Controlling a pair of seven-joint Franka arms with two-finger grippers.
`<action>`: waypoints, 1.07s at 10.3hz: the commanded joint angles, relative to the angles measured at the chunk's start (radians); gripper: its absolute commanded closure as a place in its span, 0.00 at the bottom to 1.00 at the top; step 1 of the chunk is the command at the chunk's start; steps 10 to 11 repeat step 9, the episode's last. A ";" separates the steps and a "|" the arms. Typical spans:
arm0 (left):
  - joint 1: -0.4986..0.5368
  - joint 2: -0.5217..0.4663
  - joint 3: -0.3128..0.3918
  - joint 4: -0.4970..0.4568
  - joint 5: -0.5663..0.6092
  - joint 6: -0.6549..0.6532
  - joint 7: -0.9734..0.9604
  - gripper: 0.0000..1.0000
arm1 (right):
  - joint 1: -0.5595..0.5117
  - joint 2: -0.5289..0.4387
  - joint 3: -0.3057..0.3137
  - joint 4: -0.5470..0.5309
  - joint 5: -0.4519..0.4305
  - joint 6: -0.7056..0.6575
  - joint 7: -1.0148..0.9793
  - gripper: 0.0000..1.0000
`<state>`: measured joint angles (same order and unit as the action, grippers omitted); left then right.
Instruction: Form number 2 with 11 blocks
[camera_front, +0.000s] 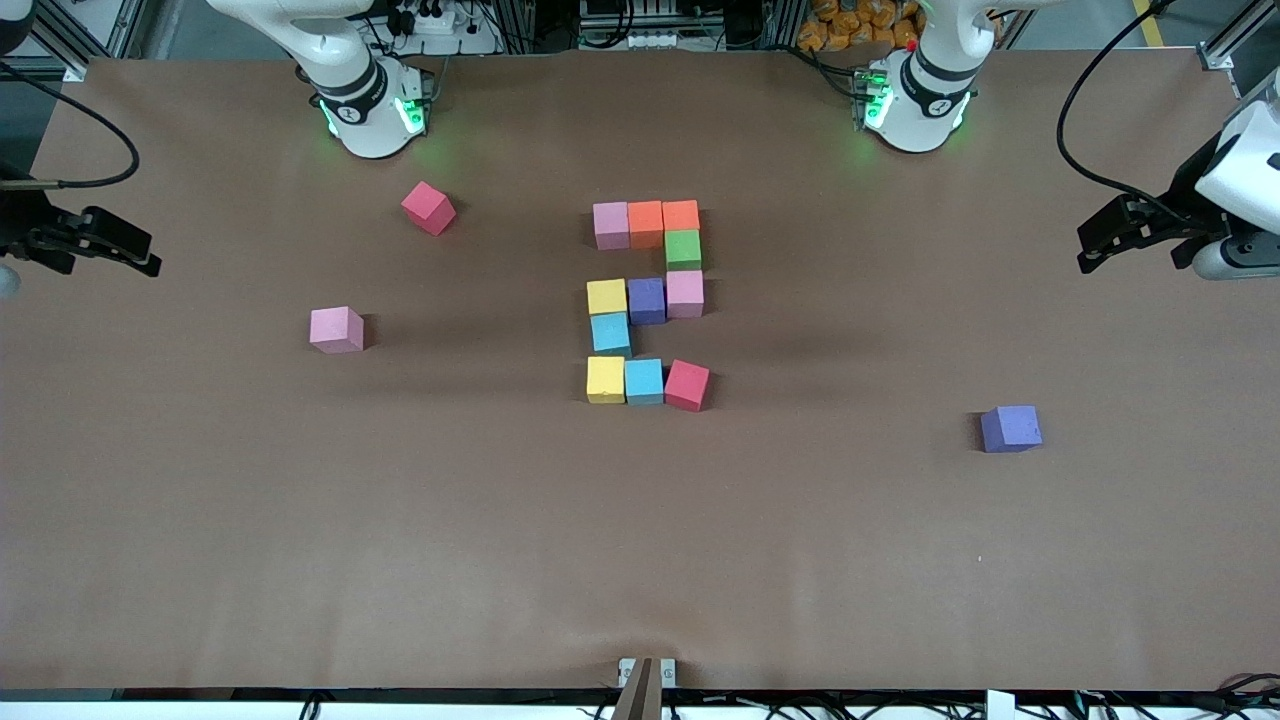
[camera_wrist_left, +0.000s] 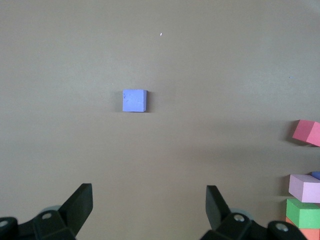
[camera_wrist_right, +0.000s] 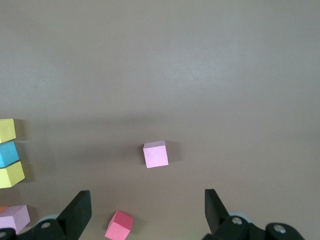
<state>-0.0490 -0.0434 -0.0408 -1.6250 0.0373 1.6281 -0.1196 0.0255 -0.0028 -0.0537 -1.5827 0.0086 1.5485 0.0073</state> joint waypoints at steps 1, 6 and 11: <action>-0.018 -0.020 0.016 -0.003 -0.020 0.001 -0.012 0.00 | 0.011 -0.006 -0.005 0.003 0.005 0.007 0.005 0.00; -0.032 -0.021 0.026 -0.003 -0.025 0.001 -0.008 0.00 | 0.020 -0.005 -0.005 0.000 0.005 0.008 0.005 0.00; -0.037 -0.009 0.054 -0.006 -0.075 0.006 -0.023 0.00 | 0.021 -0.005 -0.005 0.000 0.005 0.008 0.005 0.00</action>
